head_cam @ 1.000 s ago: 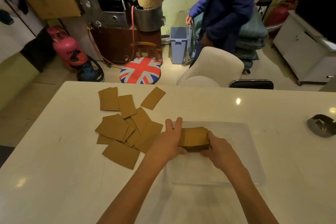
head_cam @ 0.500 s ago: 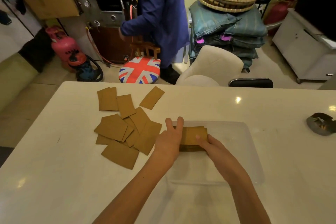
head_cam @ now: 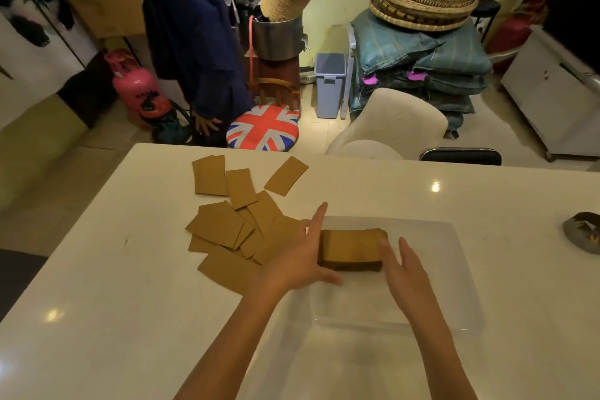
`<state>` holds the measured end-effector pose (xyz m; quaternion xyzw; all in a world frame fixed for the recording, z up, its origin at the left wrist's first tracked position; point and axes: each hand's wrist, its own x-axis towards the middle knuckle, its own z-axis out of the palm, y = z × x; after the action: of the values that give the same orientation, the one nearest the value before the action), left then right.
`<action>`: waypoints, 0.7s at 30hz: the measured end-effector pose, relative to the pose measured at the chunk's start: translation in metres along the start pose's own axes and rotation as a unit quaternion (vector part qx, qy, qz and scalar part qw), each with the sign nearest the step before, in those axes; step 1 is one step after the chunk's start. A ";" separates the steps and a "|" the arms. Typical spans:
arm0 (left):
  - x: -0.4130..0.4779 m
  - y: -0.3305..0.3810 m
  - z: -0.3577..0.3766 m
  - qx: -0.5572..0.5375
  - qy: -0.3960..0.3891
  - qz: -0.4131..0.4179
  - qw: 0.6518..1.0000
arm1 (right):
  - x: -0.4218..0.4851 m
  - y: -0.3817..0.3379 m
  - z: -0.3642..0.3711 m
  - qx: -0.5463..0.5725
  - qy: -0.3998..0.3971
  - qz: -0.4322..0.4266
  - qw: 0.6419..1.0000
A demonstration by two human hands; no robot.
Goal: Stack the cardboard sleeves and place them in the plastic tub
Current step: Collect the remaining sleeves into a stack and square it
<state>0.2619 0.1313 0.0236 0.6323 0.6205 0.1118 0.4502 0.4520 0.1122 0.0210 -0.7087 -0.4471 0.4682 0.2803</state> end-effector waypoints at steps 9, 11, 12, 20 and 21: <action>-0.042 -0.101 -0.048 -0.057 0.236 0.012 0.970 | -0.057 -0.080 0.065 0.013 -0.008 -0.209 0.978; -0.044 -0.133 -0.054 0.011 0.272 0.031 0.962 | -0.051 -0.107 0.104 -0.041 -0.075 -0.224 0.971; -0.045 -0.147 -0.055 0.052 0.282 0.033 0.957 | -0.042 -0.120 0.128 -0.077 -0.094 -0.226 0.966; -0.058 -0.218 -0.082 0.120 0.282 -0.011 0.952 | 0.104 -0.185 0.300 -0.358 -0.119 -0.073 0.923; -0.060 -0.226 -0.087 0.114 0.289 -0.014 0.950 | 0.120 -0.183 0.315 -0.361 -0.112 -0.065 0.924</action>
<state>0.0337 0.0762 -0.0618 0.6113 0.7413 0.2123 0.1780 0.1154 0.2943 -0.0071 -0.6742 -0.6595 0.3321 -0.0166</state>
